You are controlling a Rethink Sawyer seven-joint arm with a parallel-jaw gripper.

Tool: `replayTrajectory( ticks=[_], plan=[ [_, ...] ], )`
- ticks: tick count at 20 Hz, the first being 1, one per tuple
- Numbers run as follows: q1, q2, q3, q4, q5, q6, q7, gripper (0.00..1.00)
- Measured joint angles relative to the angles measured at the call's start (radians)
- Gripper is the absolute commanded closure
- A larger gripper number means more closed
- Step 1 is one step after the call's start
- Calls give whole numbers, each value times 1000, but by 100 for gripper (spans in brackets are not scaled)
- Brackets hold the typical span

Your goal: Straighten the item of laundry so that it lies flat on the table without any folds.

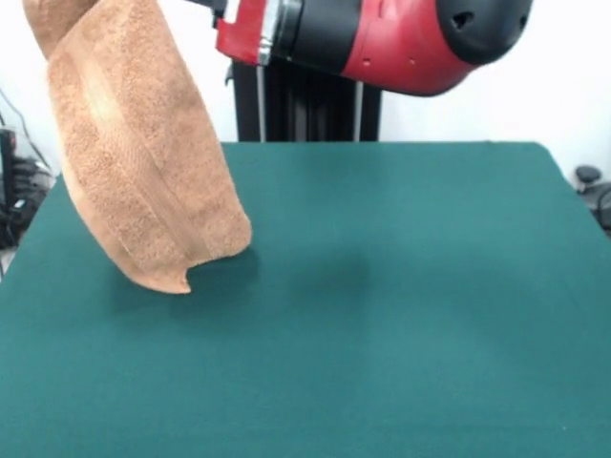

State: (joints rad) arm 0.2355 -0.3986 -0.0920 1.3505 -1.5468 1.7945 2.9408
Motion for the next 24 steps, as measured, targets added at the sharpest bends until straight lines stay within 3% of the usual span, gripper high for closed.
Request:
replayTrajectory(
  ticks=[1, 9, 18, 24],
  plan=[
    [39, 19, 0, -35, 59, 14, 0, 0],
    [93, 64, 0, -94, 140, 64, 3, 0],
    [190, 205, 0, -219, 329, 187, 97, 0],
    [243, 227, 0, -228, 423, 187, 157, 0]
  ],
)
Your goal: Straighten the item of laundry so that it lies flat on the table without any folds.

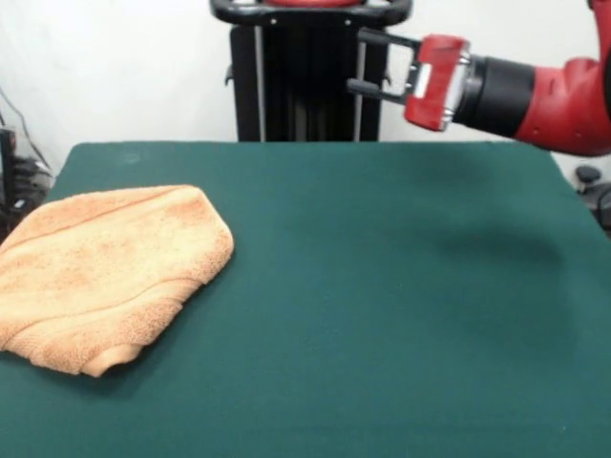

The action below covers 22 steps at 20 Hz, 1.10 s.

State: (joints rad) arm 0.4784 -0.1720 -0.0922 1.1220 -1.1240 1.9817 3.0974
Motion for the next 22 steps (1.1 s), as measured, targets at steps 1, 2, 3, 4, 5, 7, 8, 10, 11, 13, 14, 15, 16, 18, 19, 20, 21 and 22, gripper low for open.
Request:
replayTrajectory(
  ticks=[1, 2, 3, 4, 5, 7, 8, 10, 11, 13, 14, 15, 16, 18, 19, 20, 21, 22],
  plan=[
    [7, -3, 0, 0, 12, 0, 4, 0],
    [11, -7, 0, 1, 21, -1, 6, 0],
    [25, -30, 0, 10, 41, -8, 6, 0],
    [30, -45, -1, 17, 47, -15, 6, 0],
    [32, -53, -2, 21, 49, -19, 6, 0],
    [40, -111, -6, 49, 57, -55, 6, 0],
    [40, -136, -9, 60, 57, -72, 6, 0],
    [38, -196, -21, 87, 58, -119, 6, 0],
    [30, -268, -38, 116, 57, -181, 6, 0],
    [20, -321, -49, 133, 58, -228, 6, 0],
    [13, -351, -55, 142, 58, -257, 6, 0],
    [-10, -416, -67, 157, 57, -322, 5, 0],
    [-29, -455, -73, 163, 56, -366, 3, 0],
    [-52, -496, -84, 166, 54, -417, 2, 0],
    [-71, -526, -94, 167, 49, -458, 1, 0],
    [-80, -539, -98, 167, 47, -477, 0, 0],
    [-95, -560, -105, 167, 42, -507, 0, 0],
    [-107, -578, -114, 167, 37, -532, 0, 0]
  ],
)
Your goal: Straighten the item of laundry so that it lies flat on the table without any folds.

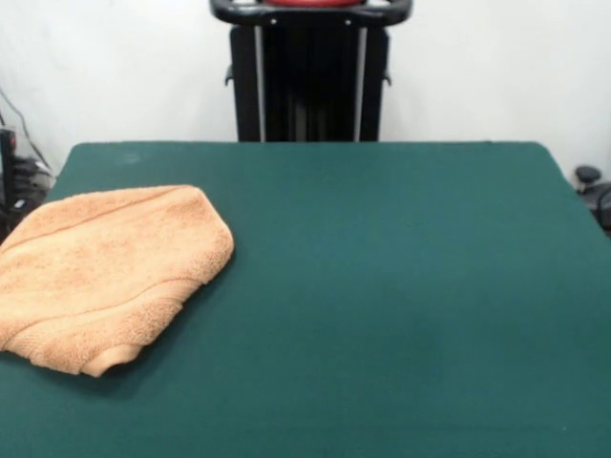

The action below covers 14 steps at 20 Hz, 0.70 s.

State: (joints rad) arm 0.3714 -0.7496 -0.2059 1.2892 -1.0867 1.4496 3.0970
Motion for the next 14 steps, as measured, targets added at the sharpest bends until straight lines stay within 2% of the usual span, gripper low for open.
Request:
replayTrajectory(
  ticks=[7, 14],
  plan=[
    [-27, -54, -47, 10, -35, -99, 0, 0],
    [-7, -13, -53, 35, -100, -153, 0, 0]
  ],
)
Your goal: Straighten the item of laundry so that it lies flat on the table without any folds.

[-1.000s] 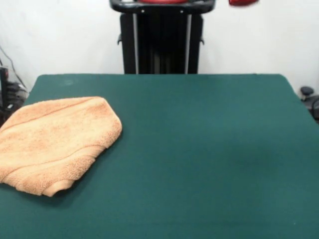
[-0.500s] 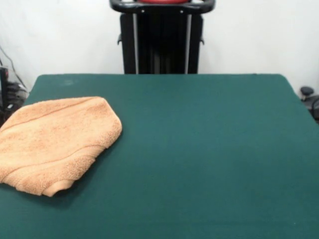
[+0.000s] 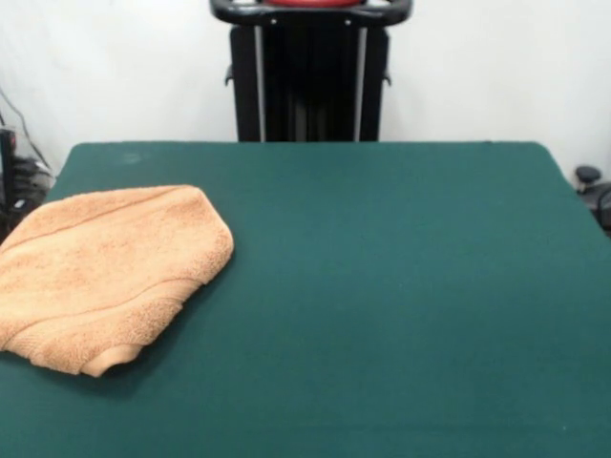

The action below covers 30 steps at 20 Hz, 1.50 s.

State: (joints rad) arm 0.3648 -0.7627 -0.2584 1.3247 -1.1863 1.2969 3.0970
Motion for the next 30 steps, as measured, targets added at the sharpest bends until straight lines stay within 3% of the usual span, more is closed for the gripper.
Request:
replayTrajectory(
  ticks=[11, 30],
  plan=[
    [17, 241, -12, 5, -56, -70, 0, 0],
    [10, 508, -20, -23, -57, -71, 10, 0]
  ],
)
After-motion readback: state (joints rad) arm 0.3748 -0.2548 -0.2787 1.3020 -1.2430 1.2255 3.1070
